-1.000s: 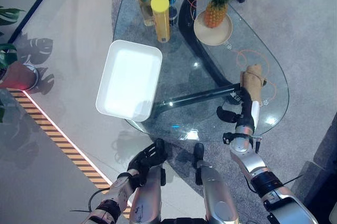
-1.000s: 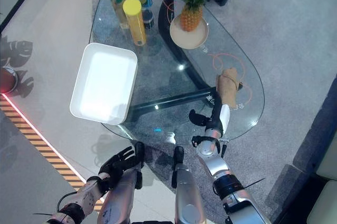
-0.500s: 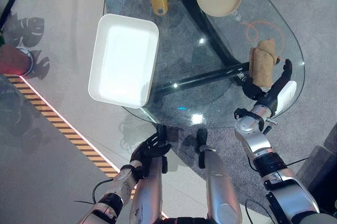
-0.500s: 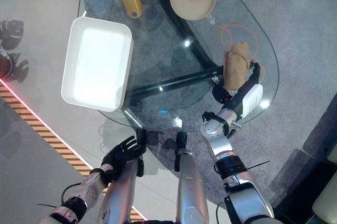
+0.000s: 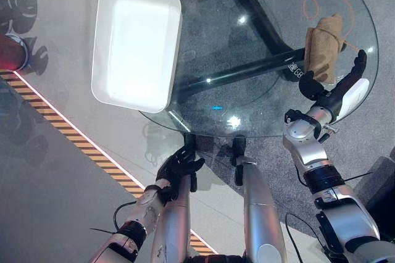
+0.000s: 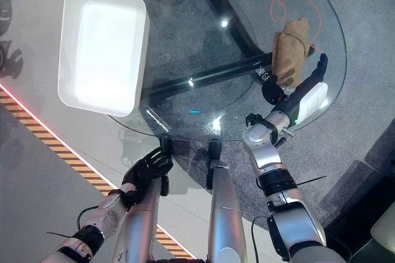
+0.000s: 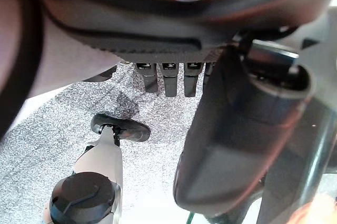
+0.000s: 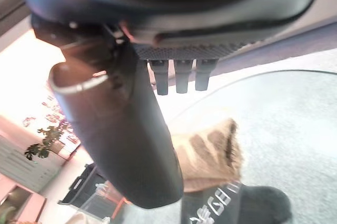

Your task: Wipe the table with a cloth and put it in the basket.

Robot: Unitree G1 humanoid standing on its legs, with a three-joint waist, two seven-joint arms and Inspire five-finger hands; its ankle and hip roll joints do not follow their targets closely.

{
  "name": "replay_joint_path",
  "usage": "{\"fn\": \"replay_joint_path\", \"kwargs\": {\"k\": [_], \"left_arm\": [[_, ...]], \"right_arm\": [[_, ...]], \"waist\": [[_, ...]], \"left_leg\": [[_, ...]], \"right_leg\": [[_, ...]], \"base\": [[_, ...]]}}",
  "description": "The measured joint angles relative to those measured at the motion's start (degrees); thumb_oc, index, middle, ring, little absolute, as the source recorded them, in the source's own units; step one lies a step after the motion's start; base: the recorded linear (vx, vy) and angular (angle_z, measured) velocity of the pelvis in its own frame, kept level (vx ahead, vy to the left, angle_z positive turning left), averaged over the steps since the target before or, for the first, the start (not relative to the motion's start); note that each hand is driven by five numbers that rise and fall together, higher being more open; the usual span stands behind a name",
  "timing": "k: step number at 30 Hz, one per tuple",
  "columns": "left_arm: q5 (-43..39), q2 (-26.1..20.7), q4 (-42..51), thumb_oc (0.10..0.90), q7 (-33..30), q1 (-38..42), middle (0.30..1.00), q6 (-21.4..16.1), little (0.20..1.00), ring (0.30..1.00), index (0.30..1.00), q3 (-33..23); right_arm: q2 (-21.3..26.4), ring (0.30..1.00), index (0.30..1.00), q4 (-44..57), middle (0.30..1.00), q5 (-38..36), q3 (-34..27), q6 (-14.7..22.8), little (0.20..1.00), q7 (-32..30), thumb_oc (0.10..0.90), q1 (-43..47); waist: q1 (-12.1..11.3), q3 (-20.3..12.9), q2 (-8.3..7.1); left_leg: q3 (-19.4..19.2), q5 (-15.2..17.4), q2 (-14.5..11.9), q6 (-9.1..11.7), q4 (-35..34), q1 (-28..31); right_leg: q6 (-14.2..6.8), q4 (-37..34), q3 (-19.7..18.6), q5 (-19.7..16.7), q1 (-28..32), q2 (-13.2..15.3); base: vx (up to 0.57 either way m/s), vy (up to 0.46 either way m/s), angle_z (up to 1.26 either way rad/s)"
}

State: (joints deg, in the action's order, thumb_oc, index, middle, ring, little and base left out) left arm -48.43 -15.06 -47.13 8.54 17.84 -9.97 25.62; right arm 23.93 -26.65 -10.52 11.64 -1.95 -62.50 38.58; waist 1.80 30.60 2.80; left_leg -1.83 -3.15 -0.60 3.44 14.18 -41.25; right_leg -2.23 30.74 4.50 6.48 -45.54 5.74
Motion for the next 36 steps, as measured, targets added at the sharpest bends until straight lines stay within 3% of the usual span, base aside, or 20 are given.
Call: {"fn": "replay_joint_path", "kwargs": {"k": [16,22,36], "left_arm": [[-0.1,0.0,2.5,0.800,-0.3,2.6,0.900,-0.1,0.900,0.900,0.900,0.7],[-0.2,-0.1,4.5,0.800,-0.4,2.8,0.900,-0.1,0.900,0.900,0.900,0.7],[-0.3,-1.5,6.8,0.800,-0.6,3.1,0.900,0.0,0.900,0.900,0.900,1.1]], "right_arm": [[1.2,0.900,0.900,-6.0,0.900,-5.6,0.0,0.0,0.900,0.0,0.800,6.5],[2.8,0.900,0.900,-6.8,0.900,-7.2,0.0,0.1,0.900,0.0,0.800,8.2],[5.0,0.900,0.900,-11.1,0.900,-10.0,0.1,0.0,0.900,-0.1,0.800,13.5]], "waist": [[-0.2,0.0,0.01],[-1.4,0.0,0.01],[-1.9,0.0,0.01]], "left_leg": [[0.7,-0.2,0.4,0.1,2.0,-7.6],[0.8,-0.2,0.5,0.1,2.6,-9.8],[1.7,-0.6,0.7,0.6,3.1,-12.6]], "right_leg": [[0.2,2.4,0.2,0.1,-7.6,0.4],[0.3,3.6,0.2,0.3,-10.0,0.5],[0.4,4.2,1.1,0.3,-12.4,0.8]], "base": [[0.00,-0.002,0.00],[0.00,0.000,0.00],[0.00,-0.007,0.01]]}}
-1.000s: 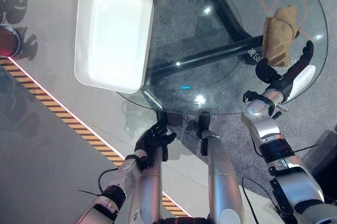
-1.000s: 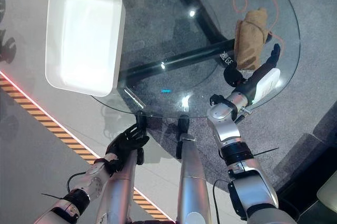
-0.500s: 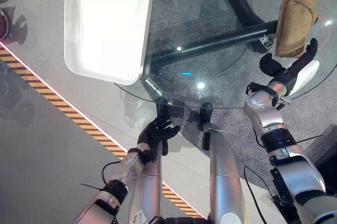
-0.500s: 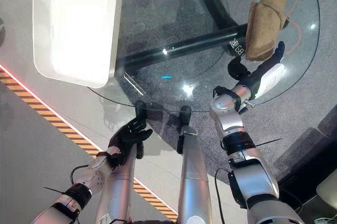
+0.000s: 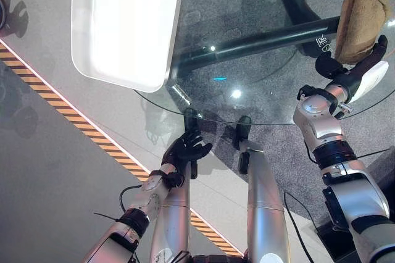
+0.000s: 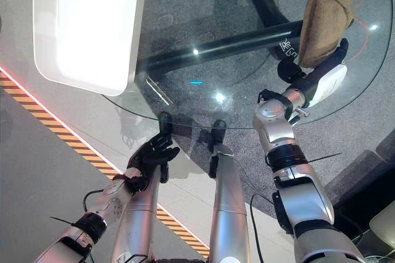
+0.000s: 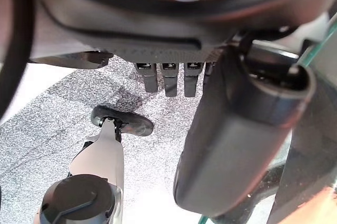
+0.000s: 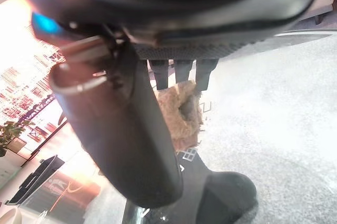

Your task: Wipe the table with a cloth and put it in the basket.

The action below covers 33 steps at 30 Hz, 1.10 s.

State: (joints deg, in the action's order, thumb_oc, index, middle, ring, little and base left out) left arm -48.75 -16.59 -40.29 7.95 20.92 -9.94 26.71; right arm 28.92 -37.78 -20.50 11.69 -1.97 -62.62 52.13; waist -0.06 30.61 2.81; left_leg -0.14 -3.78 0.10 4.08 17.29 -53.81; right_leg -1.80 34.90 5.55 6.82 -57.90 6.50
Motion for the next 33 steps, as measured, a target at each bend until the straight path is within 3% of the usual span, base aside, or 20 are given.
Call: {"fn": "replay_joint_path", "kwargs": {"k": [13,14,15,16,17,24,33], "left_arm": [[-0.1,-0.8,0.9,0.800,0.0,0.0,0.900,0.0,0.900,0.900,0.900,0.6],[-0.1,-0.8,0.9,0.800,0.0,0.0,0.900,0.0,0.900,0.900,0.900,0.7],[-0.3,-0.8,0.9,0.800,0.0,0.1,0.900,0.0,0.900,0.900,0.900,0.7],[-0.9,-0.8,0.9,0.800,0.0,0.1,0.900,0.0,0.900,0.900,0.900,0.8],[-1.3,-0.8,1.0,0.800,0.0,0.1,0.900,0.0,0.900,0.900,0.900,0.8],[-1.7,-1.8,1.7,0.800,0.1,0.2,0.900,0.0,0.900,0.900,0.900,0.9],[-1.7,-2.0,1.9,0.800,0.0,0.2,0.900,0.0,0.900,0.900,0.900,1.3]], "right_arm": [[1.8,0.900,0.900,-2.3,0.900,-4.2,0.1,0.1,0.900,-0.5,0.800,2.4],[1.9,0.836,0.836,-2.6,0.836,-4.5,0.1,0.1,0.826,-0.5,0.726,2.7],[1.9,0.669,0.669,-3.1,0.669,-4.6,0.1,0.1,0.631,-0.5,0.531,3.0],[1.9,0.347,0.347,-3.7,0.347,-4.8,0.0,0.1,0.255,-0.5,0.155,3.5],[2.2,0.300,0.300,-4.1,0.300,-4.9,0.0,0.1,0.200,-0.5,0.100,3.6],[5.7,0.300,0.300,-4.9,0.300,-5.0,0.0,0.1,0.200,-0.7,0.100,3.9],[5.7,0.300,0.300,-5.2,0.300,-6.0,0.0,0.1,0.200,-0.7,0.100,4.6]], "waist": [[-0.7,0.0,0.02],[-0.8,0.0,0.02],[-0.8,0.0,0.02],[-0.9,0.0,0.02],[-0.9,0.0,0.02],[-0.9,0.0,0.07],[-1.1,0.0,0.09]], "left_leg": [[0.2,-0.1,0.1,0.2,0.3,-0.5],[0.3,-0.2,0.1,0.2,0.3,-0.5],[0.3,-0.2,0.1,0.2,0.3,-0.5],[0.4,-0.2,0.1,0.2,0.3,-0.5],[0.5,-0.2,0.1,0.2,0.3,-0.6],[0.6,-0.2,0.1,0.2,0.6,-1.5],[0.7,-0.2,0.2,0.2,0.7,-1.5]], "right_leg": [[0.1,0.6,0.1,0.1,-0.6,0.1],[0.1,0.7,0.1,0.1,-0.6,0.1],[0.2,0.7,0.1,0.1,-0.6,0.1],[0.2,0.7,0.2,0.1,-0.6,0.1],[0.2,0.7,0.3,0.2,-0.7,0.1],[0.2,0.9,0.4,0.2,-1.4,0.1],[0.2,0.9,0.4,0.2,-1.4,0.2]], "base": [[0.00,0.000,0.00],[0.00,0.000,0.00],[0.00,0.000,0.00],[0.00,0.000,0.00],[0.00,0.000,0.00],[0.00,0.000,0.00],[0.00,0.000,0.00]]}}
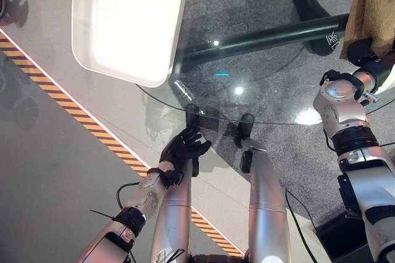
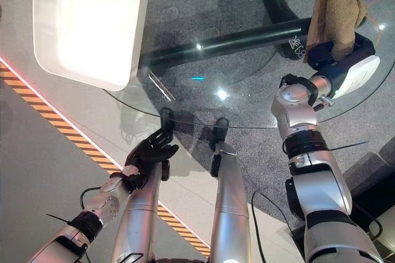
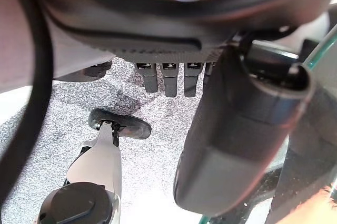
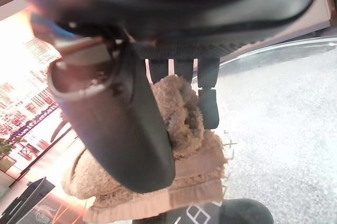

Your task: Wipe the table with a cloth and put it in the basket.

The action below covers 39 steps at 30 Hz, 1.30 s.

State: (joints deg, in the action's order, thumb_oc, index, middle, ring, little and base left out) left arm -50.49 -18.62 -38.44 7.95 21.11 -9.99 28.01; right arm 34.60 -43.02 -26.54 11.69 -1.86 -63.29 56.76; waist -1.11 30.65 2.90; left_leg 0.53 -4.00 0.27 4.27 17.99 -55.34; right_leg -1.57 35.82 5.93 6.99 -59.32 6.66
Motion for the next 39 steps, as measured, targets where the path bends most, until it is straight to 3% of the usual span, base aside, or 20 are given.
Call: {"fn": "replay_joint_path", "kwargs": {"k": [19,31,39], "left_arm": [[-0.5,-0.3,1.0,0.800,-0.9,0.0,0.900,-0.1,0.900,0.900,0.900,0.1],[-0.4,1.3,-0.4,0.800,-1.0,0.0,0.900,-0.5,0.900,0.900,0.900,-1.5],[-0.3,2.7,0.3,0.800,-1.2,-1.1,0.900,-1.0,0.900,0.900,0.900,-1.7]], "right_arm": [[0.2,0.300,0.300,2.2,0.300,0.5,-0.1,0.0,0.200,2.3,0.100,0.0],[-0.2,0.300,0.300,15.0,0.300,8.9,0.0,-0.9,0.200,17.6,0.100,-5.3],[-3.4,0.300,0.300,19.9,0.300,11.5,2.5,-0.7,0.200,23.6,0.100,-7.8]], "waist": [[0.6,0.0,0.01],[1.6,0.0,0.96],[1.6,-0.1,1.08]], "left_leg": [[0.0,0.0,0.0,0.0,0.1,-1.3],[0.0,-0.1,-0.5,0.2,0.0,-1.3],[0.1,0.1,-0.8,0.7,0.2,-0.6]], "right_leg": [[0.0,0.0,0.0,0.0,-1.2,0.0],[0.2,0.1,0.1,-0.1,-1.4,-0.5],[0.7,0.9,0.5,0.7,-0.7,-0.5]], "base": [[0.00,0.023,0.00],[0.00,0.019,-0.01],[0.02,0.006,0.01]]}}
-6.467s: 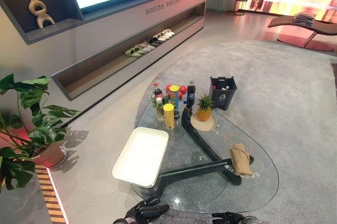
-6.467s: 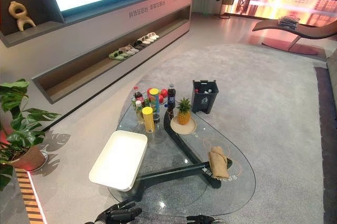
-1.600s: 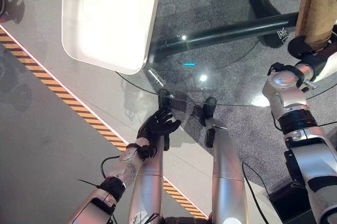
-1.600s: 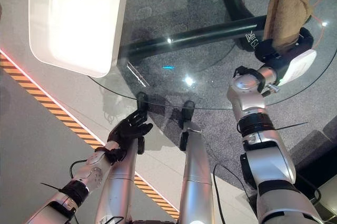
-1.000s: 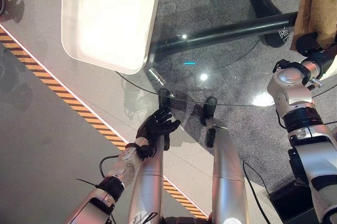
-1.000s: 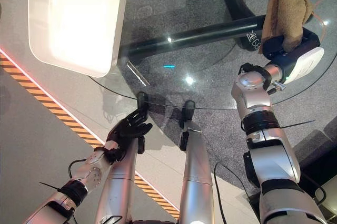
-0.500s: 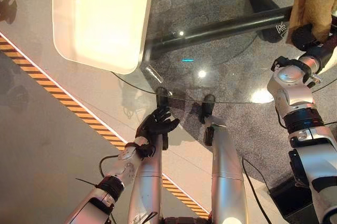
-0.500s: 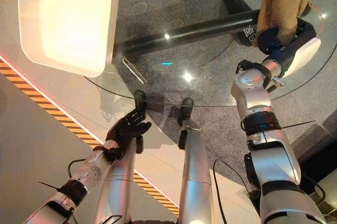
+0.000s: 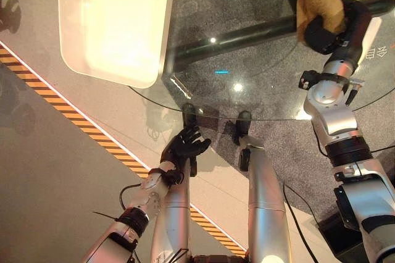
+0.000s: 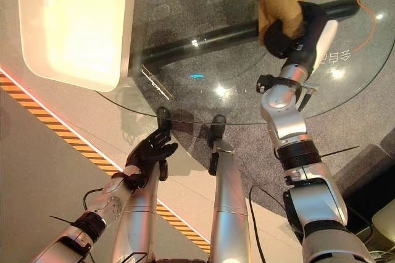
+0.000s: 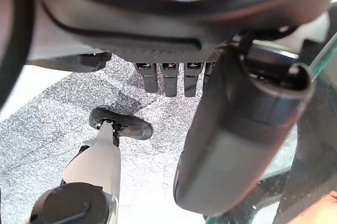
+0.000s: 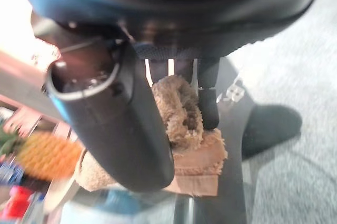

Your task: Wipe the table with a cloth and put it in the basket.

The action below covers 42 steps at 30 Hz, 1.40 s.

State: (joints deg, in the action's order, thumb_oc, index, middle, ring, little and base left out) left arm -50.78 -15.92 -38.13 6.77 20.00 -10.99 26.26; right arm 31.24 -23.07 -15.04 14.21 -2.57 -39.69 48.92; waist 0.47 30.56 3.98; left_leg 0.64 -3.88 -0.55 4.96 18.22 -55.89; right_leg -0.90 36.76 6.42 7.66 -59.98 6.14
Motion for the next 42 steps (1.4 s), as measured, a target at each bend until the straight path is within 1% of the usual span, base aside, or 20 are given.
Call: {"fn": "replay_joint_path", "kwargs": {"k": [1,5,15,21,25,26,28,29,30,31,33,36,39,42], "left_arm": [[0.0,0.1,0.0,0.800,0.0,0.0,0.900,0.1,0.900,0.900,0.900,0.1],[0.1,1.4,0.0,0.800,-0.3,0.0,0.900,-0.2,0.900,0.900,0.900,0.1],[0.1,2.1,0.3,0.800,-1.1,0.0,0.900,-0.7,0.900,0.900,0.900,0.3],[0.1,2.1,0.6,0.800,-1.3,0.0,0.900,-0.6,0.900,0.900,0.900,0.4],[0.1,2.0,1.1,0.800,-1.9,0.0,0.900,-0.4,0.900,0.900,0.900,1.3],[0.1,2.0,1.3,0.800,-2.2,0.0,0.900,-0.2,0.900,0.900,0.900,1.3],[0.1,2.0,1.6,0.800,-2.3,0.0,0.900,0.3,0.900,0.900,0.900,1.3],[0.1,2.0,1.6,0.800,-2.3,0.0,0.900,0.3,0.900,0.900,0.900,1.3],[0.1,2.0,2.0,0.800,-2.3,0.0,0.900,0.8,0.900,0.900,0.900,1.4],[0.1,2.0,2.1,0.800,-2.3,0.0,0.900,0.9,0.900,0.900,0.900,1.5],[0.1,1.9,3.4,0.800,-2.5,0.1,0.900,1.3,0.900,0.900,0.900,2.4],[0.0,1.9,3.4,0.800,-2.7,0.4,0.900,1.8,0.900,0.900,0.900,2.4],[-0.1,1.9,3.8,0.800,-3.4,0.4,0.900,2.0,0.900,0.900,0.900,2.4],[-0.1,1.5,4.2,0.800,-3.7,0.5,0.900,2.2,0.900,0.900,0.900,2.4]], "right_arm": [[-0.2,0.300,0.300,0.2,0.300,0.4,0.3,0.1,0.200,0.4,0.100,-0.2],[-1.4,0.300,0.300,2.2,0.300,2.2,2.3,0.1,0.200,2.8,0.100,-1.1],[-1.9,0.300,0.300,2.4,0.300,3.9,3.6,0.7,0.200,3.9,0.100,-1.8],[-1.9,0.300,0.300,3.9,0.300,5.1,3.9,0.7,0.200,8.1,0.100,-2.4],[-1.8,0.300,0.300,4.7,0.300,6.1,4.5,0.7,0.200,12.4,0.100,-2.7],[-1.7,0.300,0.300,5.2,0.300,6.1,4.9,0.6,0.200,14.6,0.100,-2.7],[-1.7,0.300,0.300,6.0,0.300,6.0,7.1,0.6,0.200,18.3,0.100,-2.8],[-1.7,0.300,0.300,6.2,0.300,6.0,7.8,0.7,0.200,19.1,0.100,-2.8],[-1.8,0.300,0.300,7.0,0.300,5.9,11.0,0.7,0.200,22.2,0.100,-2.8],[-1.8,0.300,0.300,7.2,0.300,5.9,11.9,0.6,0.200,22.9,0.100,-2.8],[-2.5,0.300,0.300,8.7,0.300,5.9,18.0,0.6,0.200,27.8,0.100,-2.9],[-5.1,0.300,0.300,8.9,0.300,5.9,22.0,0.4,0.200,30.3,0.100,-4.2],[-5.9,0.300,0.300,8.9,0.300,5.9,24.7,-0.1,0.200,32.7,0.100,-5.8],[-6.5,0.300,0.300,8.9,0.300,5.9,26.0,-0.5,0.200,33.6,0.100,-7.1]], "waist": [[0.0,0.0,0.02],[0.1,0.0,0.02],[0.1,0.0,0.06],[0.4,-0.1,0.19],[0.5,-0.1,0.21],[0.5,-0.1,0.21],[0.5,-0.2,0.26],[0.5,-0.2,0.29],[0.3,-0.3,0.50],[0.2,-0.4,0.56],[-0.8,-0.7,1.08],[-1.0,-0.7,1.08],[-1.3,-0.7,1.08],[-1.6,-0.7,1.08]], "left_leg": [[0.0,0.2,0.0,-0.2,-0.3,0.3],[0.4,0.0,-0.3,0.0,-0.3,0.4],[0.9,0.2,-0.4,-0.2,-0.3,-0.2],[1.0,0.0,-0.4,0.1,-0.5,-0.3],[1.2,0.0,-0.4,0.1,-0.5,-0.3],[1.2,0.0,-0.4,0.1,-0.5,-0.4],[1.4,0.1,-0.5,0.0,-0.5,-0.4],[1.5,0.1,-0.5,0.0,-0.5,-0.4],[1.7,0.1,-0.6,0.0,-0.6,-0.5],[1.7,0.1,-0.6,0.0,-0.6,-0.6],[1.9,0.1,-0.6,0.0,-0.7,-1.4],[1.9,-0.3,-0.3,0.5,-0.5,-1.6],[2.1,-0.3,0.1,0.7,-0.5,-1.6],[2.3,-0.3,0.5,0.7,-0.4,-1.6]], "right_leg": [[-0.1,-0.1,0.0,0.1,0.1,0.0],[0.4,-0.3,0.7,0.1,0.3,-0.1],[0.5,-0.6,1.3,0.2,0.2,-0.2],[0.5,-0.5,1.4,0.2,0.2,-0.2],[0.5,-0.4,1.6,0.3,0.2,-0.2],[0.6,-0.4,1.7,0.3,0.2,-0.2],[0.8,-0.3,2.0,0.5,0.2,-0.2],[0.8,-0.2,2.1,0.5,0.2,-0.2],[1.1,-0.1,2.4,0.7,0.1,-0.1],[1.1,-0.1,2.5,0.7,0.1,-0.1],[1.3,0.1,2.6,1.0,-0.9,0.0],[1.3,1.1,2.7,1.4,-1.1,0.2],[1.2,1.8,2.8,2.0,-1.1,0.8],[1.0,2.1,2.8,2.2,-1.1,1.1]], "base": [[0.00,0.000,0.00],[0.00,0.006,0.01],[0.00,0.008,0.01],[0.00,0.000,0.00],[0.00,0.000,0.00],[0.00,0.000,0.00],[0.00,0.000,0.00],[0.01,-0.002,0.06],[0.01,-0.001,0.06],[0.01,0.002,0.08],[0.00,0.003,0.06],[0.00,-0.008,0.08],[0.00,-0.013,0.12],[0.00,-0.006,0.06]]}}
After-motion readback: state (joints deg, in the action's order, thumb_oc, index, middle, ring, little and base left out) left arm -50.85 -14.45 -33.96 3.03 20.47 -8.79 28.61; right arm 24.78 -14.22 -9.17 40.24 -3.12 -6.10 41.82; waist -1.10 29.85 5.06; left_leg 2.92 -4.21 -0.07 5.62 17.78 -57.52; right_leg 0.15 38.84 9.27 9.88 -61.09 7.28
